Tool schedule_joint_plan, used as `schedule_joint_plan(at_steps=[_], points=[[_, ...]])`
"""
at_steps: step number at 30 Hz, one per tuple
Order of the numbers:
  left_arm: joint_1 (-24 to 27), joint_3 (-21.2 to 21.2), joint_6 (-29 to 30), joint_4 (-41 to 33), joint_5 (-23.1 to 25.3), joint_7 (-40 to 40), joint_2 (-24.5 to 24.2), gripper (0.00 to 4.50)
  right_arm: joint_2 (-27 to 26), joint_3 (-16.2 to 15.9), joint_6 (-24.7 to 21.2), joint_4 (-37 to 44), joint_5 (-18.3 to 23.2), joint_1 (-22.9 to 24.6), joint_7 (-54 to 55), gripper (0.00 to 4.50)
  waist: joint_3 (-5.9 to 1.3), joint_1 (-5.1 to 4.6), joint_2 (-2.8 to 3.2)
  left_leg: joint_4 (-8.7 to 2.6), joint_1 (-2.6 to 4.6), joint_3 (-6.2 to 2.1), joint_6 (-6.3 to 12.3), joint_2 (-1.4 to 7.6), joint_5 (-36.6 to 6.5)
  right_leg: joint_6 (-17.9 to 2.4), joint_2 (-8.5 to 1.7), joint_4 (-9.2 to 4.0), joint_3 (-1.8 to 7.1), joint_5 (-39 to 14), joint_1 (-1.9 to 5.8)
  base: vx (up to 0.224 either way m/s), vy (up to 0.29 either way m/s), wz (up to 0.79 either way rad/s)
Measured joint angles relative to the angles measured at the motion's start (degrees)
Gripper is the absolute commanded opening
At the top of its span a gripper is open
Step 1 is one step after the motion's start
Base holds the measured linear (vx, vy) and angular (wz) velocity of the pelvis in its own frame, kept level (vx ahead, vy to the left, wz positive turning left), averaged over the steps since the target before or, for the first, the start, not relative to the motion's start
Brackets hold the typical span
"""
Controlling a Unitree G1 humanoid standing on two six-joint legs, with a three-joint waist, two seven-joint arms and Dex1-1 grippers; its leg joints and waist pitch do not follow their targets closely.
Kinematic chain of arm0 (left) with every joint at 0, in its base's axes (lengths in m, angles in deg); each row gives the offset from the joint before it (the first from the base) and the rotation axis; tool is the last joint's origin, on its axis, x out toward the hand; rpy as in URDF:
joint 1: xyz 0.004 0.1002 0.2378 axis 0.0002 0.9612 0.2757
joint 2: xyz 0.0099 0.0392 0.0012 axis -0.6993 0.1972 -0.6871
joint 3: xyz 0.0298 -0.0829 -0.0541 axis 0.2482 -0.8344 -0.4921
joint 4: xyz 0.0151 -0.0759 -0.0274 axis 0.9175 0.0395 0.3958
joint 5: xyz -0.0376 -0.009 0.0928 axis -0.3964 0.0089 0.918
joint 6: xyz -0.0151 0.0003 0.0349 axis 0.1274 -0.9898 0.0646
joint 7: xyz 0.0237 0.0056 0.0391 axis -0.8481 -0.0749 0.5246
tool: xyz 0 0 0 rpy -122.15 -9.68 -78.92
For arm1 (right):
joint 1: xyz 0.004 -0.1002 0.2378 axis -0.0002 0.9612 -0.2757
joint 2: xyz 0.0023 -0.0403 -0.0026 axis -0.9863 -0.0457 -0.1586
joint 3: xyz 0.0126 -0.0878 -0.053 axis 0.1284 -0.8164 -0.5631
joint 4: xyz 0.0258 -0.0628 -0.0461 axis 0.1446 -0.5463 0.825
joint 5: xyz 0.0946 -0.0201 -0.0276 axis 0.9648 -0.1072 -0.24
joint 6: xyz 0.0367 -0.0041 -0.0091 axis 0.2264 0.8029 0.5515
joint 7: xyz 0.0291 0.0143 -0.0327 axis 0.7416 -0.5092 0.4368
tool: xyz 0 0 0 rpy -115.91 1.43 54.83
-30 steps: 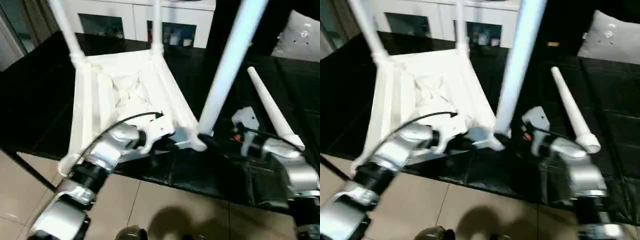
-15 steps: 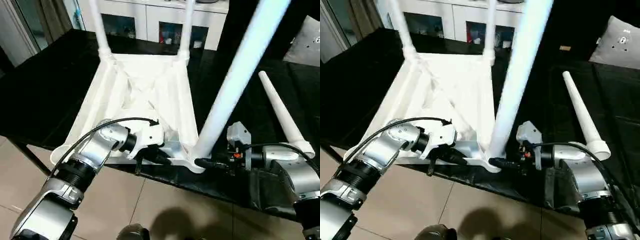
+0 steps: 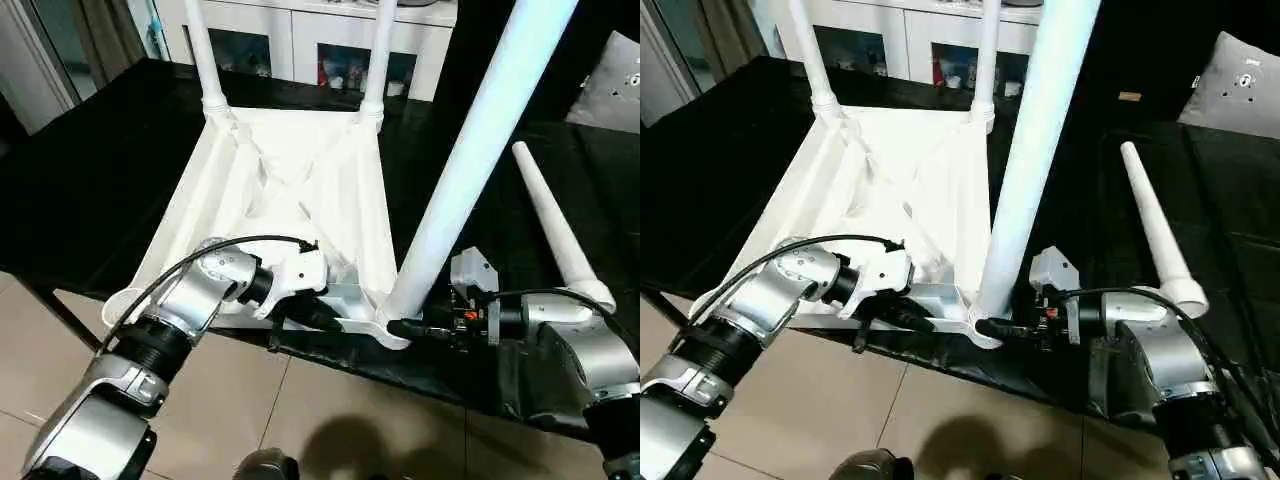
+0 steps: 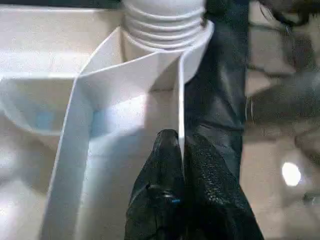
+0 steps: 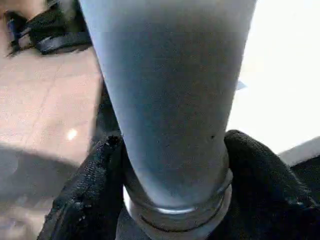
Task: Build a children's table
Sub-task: Rotate leg to tighten, then rotate table base
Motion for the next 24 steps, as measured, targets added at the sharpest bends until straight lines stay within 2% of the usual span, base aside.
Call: schedule_joint_plan(at_steps=[3,6,10,14,16,21,24], points=[[-0.99,-1.42,3.69,1.37,0.09,-4.94,1.97,0.00,-3.82,2.14,-2.65,0.07,-0.76,-0.16,8.47,2.66,0.00,-1.25,0.00,0.02,0.04,0.00,-0.06,0.00,0.04,0.08,0.00,-0.02,0.02,0.04,0.01,0.000,0.000,0.00],[-2.56,-3.26,8.71,2.83,0.56,-12.11,6.09,0.00,-8.34,5.03,-5.70,-0.41,-2.31,-1.65,19.58,2.65,0.01,-3.37,0.00,0.04,0.04,0.00,-0.08,0.00,0.05,0.08,0.01,-0.04,0.03,0.13,-0.01,0.000,0.000,0.00],[-4.44,-5.56,11.62,6.48,0.71,-20.86,11.94,0.00,-12.54,7.36,-8.33,-0.93,-5.25,-3.71,31.16,2.65,0.01,-4.60,0.01,-0.07,-0.01,0.00,-0.08,0.00,0.04,0.11,0.04,-0.06,0.03,0.08,-0.09,0.000,0.000,0.00],[-6.69,-7.31,12.11,10.58,0.82,-30.31,17.79,0.00,-15.93,9.88,-10.71,-1.49,-7.29,-5.85,41.72,2.65,0.01,-4.57,0.03,-0.15,-0.06,0.00,-0.07,0.00,0.04,-0.12,0.04,-0.09,0.02,0.13,-0.14,0.000,0.000,0.00],[-7.55,-7.52,12.16,11.81,0.89,-33.02,19.57,0.00,-17.50,11.31,-10.66,-1.73,-7.51,-6.18,45.16,3.21,0.01,-4.44,0.07,-0.19,-0.09,0.00,-0.05,0.00,0.02,-0.12,0.04,-0.12,0.02,0.09,-0.15,0.000,0.000,0.00],[-7.56,-7.30,11.68,11.85,1.86,-34.28,20.30,0.00,-19.98,12.63,-10.27,-1.39,-6.93,-6.09,48.42,3.77,0.00,-4.43,0.11,-0.34,-0.07,0.00,-0.02,0.00,0.02,-0.15,0.05,-0.10,0.00,-0.03,-0.19,0.000,0.000,0.00],[-7.56,-6.74,10.82,11.86,2.51,-34.03,20.18,0.00,-20.31,12.64,-10.01,-0.49,-6.81,-5.44,48.42,3.96,0.00,-4.31,0.12,-0.34,-0.07,0.00,-0.02,0.00,0.02,-0.14,0.05,-0.11,0.00,-0.04,-0.19,0.000,0.000,0.00]])
